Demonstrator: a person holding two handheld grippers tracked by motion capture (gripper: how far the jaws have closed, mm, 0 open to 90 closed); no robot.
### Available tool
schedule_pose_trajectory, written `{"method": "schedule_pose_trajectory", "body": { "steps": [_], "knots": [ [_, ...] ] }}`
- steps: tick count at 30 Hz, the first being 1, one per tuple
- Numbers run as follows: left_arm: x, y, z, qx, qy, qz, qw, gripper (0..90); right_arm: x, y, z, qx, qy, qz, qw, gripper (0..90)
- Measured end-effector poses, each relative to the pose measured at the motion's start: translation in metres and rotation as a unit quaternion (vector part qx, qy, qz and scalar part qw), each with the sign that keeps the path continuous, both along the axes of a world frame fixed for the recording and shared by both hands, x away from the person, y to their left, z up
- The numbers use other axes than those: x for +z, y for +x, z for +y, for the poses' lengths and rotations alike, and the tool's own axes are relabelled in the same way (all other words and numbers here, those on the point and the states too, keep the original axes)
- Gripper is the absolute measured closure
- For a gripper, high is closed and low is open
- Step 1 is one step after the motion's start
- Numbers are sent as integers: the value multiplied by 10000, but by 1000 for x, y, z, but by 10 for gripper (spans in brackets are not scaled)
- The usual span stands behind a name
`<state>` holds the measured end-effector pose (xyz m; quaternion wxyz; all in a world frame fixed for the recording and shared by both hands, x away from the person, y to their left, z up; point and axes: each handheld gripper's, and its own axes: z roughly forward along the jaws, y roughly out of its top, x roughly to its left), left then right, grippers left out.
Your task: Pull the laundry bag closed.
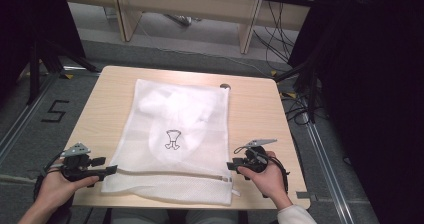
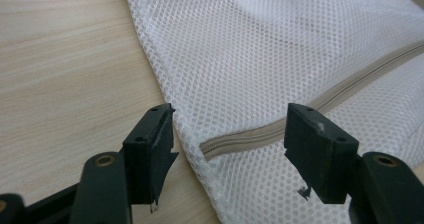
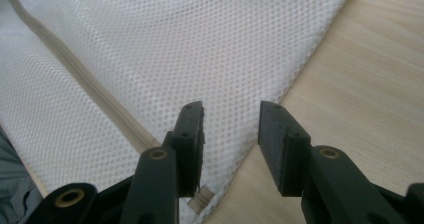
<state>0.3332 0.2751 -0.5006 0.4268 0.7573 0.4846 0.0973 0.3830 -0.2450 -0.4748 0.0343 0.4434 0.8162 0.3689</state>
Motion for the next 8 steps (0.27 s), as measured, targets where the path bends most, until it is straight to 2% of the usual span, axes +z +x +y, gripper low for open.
{"method": "schedule_pose_trajectory", "body": {
  "steps": [1, 3, 5, 7, 8],
  "knots": [
    [0, 0, 0, -5, -26, 3, 10000, 354, 2, 0, -2, -45, -97, 96, 9999, 628],
    [0, 0, 0, 9, -35, -22, 10000, 356, 1, 1, -3, -96, -54, 141, 9998, 623],
    [1, 0, 0, -49, -26, -59, 10000, 363, 0, 1, -4, -154, -40, 132, 9998, 620],
    [2, -1, -2, -149, -29, -109, 9998, 375, 0, 0, -4, -221, 20, 228, 9995, 618],
    [2, -1, -3, -169, -49, -144, 9997, 380, -1, 1, -4, -179, 87, 232, 9995, 617]
  ]
}}
